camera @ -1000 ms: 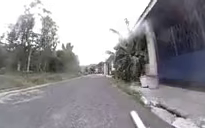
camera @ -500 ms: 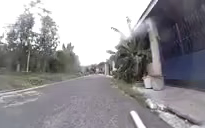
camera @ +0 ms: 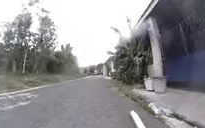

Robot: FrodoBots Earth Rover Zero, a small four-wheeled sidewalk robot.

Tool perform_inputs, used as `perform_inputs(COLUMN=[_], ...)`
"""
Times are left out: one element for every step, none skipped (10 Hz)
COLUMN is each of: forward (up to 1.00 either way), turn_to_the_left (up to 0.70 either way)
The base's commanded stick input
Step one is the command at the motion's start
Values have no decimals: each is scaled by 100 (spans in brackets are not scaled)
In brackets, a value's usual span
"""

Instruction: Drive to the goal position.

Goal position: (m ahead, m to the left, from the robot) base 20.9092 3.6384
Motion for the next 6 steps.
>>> perform_inputs(forward=[50,50,50,50,50,50], turn_to_the_left=[0,0,0,0,0,0])
